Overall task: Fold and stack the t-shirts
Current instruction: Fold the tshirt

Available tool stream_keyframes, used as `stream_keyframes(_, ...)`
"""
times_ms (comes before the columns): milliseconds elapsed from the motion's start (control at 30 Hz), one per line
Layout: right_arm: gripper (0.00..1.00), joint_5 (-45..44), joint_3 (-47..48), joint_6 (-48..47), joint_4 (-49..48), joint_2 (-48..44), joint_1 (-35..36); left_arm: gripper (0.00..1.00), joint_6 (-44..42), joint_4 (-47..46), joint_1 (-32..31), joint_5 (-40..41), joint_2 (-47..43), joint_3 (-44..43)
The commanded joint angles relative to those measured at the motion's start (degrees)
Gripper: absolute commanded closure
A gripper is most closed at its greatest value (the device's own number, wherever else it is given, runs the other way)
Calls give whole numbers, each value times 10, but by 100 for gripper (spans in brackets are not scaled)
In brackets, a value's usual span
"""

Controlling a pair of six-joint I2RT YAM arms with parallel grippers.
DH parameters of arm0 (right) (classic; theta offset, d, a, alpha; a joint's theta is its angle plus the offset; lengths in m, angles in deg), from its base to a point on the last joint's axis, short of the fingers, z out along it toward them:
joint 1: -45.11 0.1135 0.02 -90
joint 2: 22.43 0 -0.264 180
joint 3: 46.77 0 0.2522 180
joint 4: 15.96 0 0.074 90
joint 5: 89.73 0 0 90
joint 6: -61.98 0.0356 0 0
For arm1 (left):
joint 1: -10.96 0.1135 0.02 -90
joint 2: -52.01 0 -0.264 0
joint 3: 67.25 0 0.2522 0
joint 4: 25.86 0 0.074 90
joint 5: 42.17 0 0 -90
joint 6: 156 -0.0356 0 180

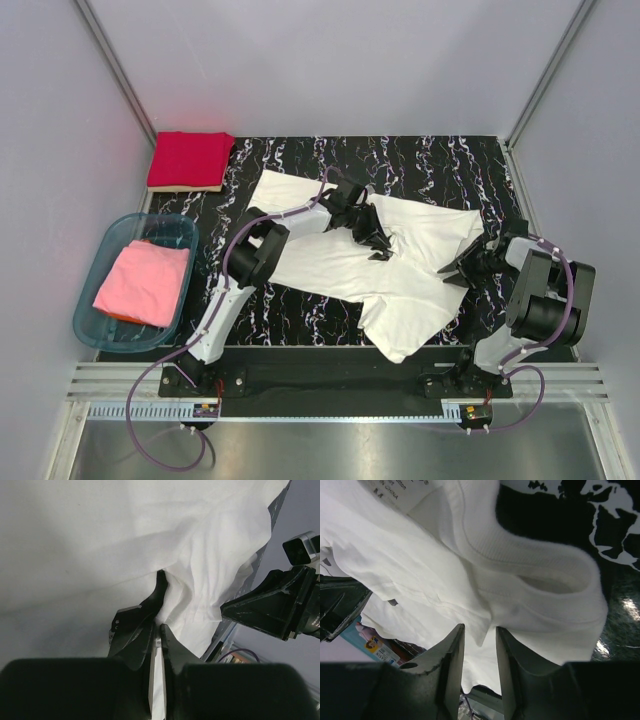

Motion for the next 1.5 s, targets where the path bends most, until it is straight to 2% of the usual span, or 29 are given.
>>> stream_keyframes(0,63,18,-1,11,-25,-5,-2,92,0,-14,-5,7,-13,-21)
stream_keyframes(133,62,27,-5,22,-20,-18,-1,100,1,-14,-5,6,-17,-19)
stream_keyframes(500,64,41,-35,41,-33,-33,-1,100,-8,-4,-6,11,-30,-23)
stream_keyframes(600,69,39,-22,40,-33,-23,-1,100,-10,1,-7,13,-31,-26)
stream_keyframes(667,80,41,-12,38,-33,-15,-2,100,-10,4,-8,13,-33,-26)
stream_keyframes(700,90,42,-10,37,-33,-11,-2,100,-13,7,-8,14,-34,-26)
stream_keyframes(800,100,42,-10,41,-27,-18,-2,100,-19,18,-9,16,-40,-26)
stream_keyframes(1100,100,38,-14,41,48,-116,-1,100,-41,66,-9,26,-71,-15)
stream_keyframes(1467,100,30,-43,51,112,-179,-1,100,-66,100,-7,19,-91,-12)
